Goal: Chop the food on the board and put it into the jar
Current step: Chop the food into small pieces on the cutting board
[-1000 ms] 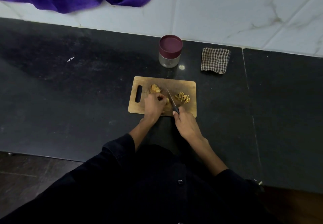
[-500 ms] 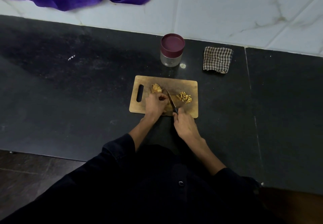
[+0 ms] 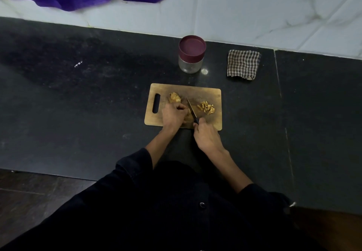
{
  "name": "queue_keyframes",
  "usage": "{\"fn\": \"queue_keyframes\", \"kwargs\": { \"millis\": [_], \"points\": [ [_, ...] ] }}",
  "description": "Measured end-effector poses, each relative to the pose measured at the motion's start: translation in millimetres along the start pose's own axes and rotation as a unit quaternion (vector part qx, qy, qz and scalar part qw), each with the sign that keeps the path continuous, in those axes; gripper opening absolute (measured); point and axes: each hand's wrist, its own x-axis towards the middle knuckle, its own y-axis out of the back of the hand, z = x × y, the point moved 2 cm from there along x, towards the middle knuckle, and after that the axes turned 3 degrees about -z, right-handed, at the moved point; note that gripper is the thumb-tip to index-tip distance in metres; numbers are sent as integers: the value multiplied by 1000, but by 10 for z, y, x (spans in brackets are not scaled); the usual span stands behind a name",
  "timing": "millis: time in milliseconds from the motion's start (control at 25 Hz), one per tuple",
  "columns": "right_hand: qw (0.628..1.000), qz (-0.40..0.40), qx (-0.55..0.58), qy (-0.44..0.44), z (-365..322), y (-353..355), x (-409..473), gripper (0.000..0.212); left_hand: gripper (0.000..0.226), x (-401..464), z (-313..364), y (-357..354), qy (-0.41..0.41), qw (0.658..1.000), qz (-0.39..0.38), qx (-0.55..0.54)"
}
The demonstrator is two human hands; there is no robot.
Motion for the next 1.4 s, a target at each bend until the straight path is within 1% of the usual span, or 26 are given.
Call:
{"fn": "queue_keyframes", "kwargs": {
  "millis": [280,600,720,880,960,1040,1200,1320,1400],
  "points": [
    [999,-9,-25,-17,-60,-22,-12,21,6,40,0,-41,16,1000,21,-1],
    [998,-38,-36,-30,130,-83,-335,24,4,24,-1,-24,22,999,6,-28],
    [997,-50,-18,-55,82,-48,-300,27,6,28,2,-16,26,999,-4,-25],
    [991,-92,4,-101,9,63,-206,31,6,14,18,-6,23,999,-10,-33],
    [984,-124,42,-119,12,138,-123,31,5,-4,20,3,22,999,-11,-30],
    [977,-139,105,-122,56,137,-125,30,5,-15,20,5,15,999,-14,-28],
    [978,-68,149,-126,216,48,-212,31,5,-18,28,9,16,999,-8,-32],
    [969,-61,196,-139,271,47,-218,29,5,-20,20,4,17,999,-7,-37],
    [968,-66,199,-135,262,39,-198,29,6,-14,7,-2,18,999,-11,-36]
  ]
}}
